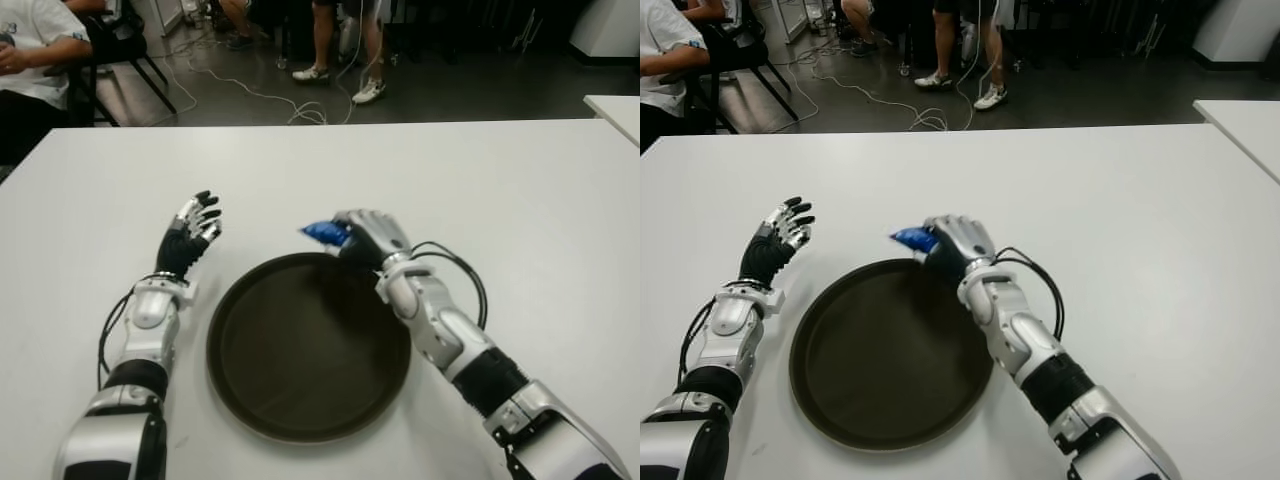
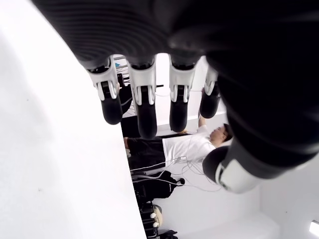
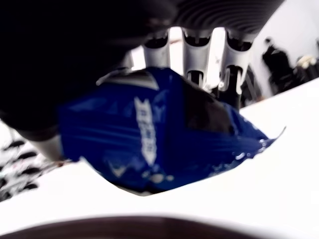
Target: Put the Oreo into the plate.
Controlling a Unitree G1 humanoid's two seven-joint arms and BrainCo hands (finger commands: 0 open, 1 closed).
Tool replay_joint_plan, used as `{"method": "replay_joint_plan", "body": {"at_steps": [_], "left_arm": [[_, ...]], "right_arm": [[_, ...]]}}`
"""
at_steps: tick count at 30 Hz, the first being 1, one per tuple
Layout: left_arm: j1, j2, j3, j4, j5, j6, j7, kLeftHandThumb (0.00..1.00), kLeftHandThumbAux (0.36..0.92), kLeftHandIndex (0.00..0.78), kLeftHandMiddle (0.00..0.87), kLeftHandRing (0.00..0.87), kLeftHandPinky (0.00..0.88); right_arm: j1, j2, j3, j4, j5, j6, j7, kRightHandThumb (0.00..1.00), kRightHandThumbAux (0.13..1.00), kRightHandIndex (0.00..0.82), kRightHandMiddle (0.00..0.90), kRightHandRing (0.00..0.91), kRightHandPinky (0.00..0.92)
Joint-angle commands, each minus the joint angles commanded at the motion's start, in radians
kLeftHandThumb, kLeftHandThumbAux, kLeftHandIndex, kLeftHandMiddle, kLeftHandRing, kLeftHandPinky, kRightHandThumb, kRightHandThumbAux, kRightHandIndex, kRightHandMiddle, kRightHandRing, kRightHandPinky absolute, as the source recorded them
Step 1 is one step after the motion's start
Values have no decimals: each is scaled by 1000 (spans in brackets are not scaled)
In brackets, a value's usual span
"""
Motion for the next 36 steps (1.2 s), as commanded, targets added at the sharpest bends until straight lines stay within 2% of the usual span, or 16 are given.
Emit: {"method": "replay_joint_plan", "body": {"at_steps": [7, 15, 21, 26, 32, 36], "left_arm": [[-2, -3, 4, -5, -13, 12, -17, 147, 655, 77, 149, 137, 116], [-4, -3, 3, 1, -8, 8, -18, 142, 660, 90, 164, 152, 138], [-6, -4, 5, 7, -9, 9, -16, 137, 646, 87, 163, 147, 112], [-8, -6, 8, 10, -14, 11, -21, 153, 659, 81, 154, 140, 123], [-9, -10, 10, 9, -14, 16, -17, 155, 655, 82, 155, 144, 132], [-11, -10, 12, 17, -12, 17, -12, 162, 643, 87, 161, 149, 136]], "right_arm": [[2, -14, 28, -17, -21, -4, 38, 698, 736, 410, 440, 432, 494], [9, -16, 44, -40, -59, 19, 69, 702, 732, 410, 473, 466, 527], [14, -20, 47, -54, -76, 31, 88, 704, 730, 411, 468, 465, 522], [21, -21, 46, -73, -86, 41, 105, 705, 730, 411, 530, 565, 619], [33, -24, 49, -96, -92, 38, 116, 706, 730, 409, 595, 647, 693], [43, -49, 59, -121, -88, -10, 136, 706, 731, 407, 600, 659, 676]]}}
